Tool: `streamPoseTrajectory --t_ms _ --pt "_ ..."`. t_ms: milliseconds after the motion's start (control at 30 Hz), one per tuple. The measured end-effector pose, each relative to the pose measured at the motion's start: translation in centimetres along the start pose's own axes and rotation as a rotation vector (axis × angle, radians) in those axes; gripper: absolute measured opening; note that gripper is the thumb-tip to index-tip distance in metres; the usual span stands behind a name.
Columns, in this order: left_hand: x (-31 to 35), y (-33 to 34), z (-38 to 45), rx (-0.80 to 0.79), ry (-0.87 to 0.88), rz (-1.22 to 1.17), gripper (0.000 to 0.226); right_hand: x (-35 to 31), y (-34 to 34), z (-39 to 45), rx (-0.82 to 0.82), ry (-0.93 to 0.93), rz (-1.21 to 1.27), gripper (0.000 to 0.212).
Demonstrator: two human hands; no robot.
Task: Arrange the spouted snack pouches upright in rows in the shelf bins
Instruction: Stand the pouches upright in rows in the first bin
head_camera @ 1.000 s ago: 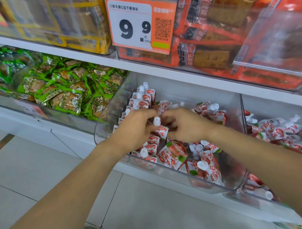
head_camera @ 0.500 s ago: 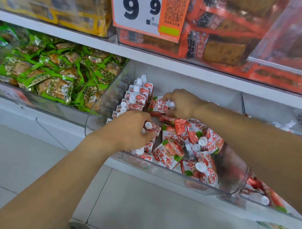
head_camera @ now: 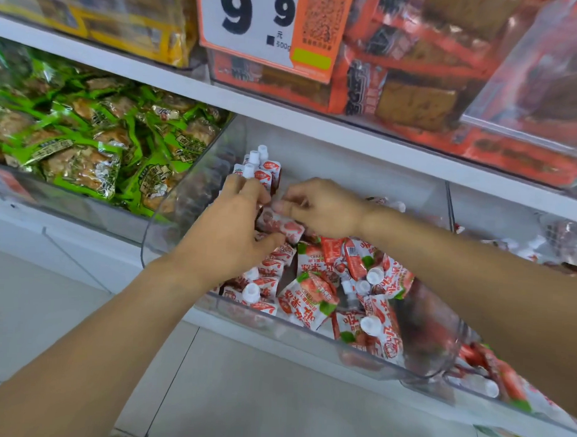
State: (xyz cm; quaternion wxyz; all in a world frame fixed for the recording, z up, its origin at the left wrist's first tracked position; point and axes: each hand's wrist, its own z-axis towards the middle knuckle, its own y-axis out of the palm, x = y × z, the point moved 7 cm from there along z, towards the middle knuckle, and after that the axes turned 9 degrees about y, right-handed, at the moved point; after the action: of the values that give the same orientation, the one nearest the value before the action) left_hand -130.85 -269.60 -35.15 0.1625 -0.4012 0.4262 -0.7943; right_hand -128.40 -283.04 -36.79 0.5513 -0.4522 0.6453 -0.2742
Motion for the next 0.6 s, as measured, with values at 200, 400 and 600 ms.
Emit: streamPoseTrajectory --t_ms 200,400,600 --pt "0.8 2.5 0.4 -0.224 0.104 -0.087 0.055 2.6 -2.1 0.4 -0.162 0.14 0.295 0.021" --pt "0.6 2.6 0.5 -0.225 0.111 -0.047 0.039 5.8 -2.8 1.8 -0.093 0.317 -0.43 0.059" --pt "0.5 2.6 0.7 -0.222 0.112 -0.06 0.035 5.3 -1.0 2.0 -0.17 0.394 -0.595 0.051"
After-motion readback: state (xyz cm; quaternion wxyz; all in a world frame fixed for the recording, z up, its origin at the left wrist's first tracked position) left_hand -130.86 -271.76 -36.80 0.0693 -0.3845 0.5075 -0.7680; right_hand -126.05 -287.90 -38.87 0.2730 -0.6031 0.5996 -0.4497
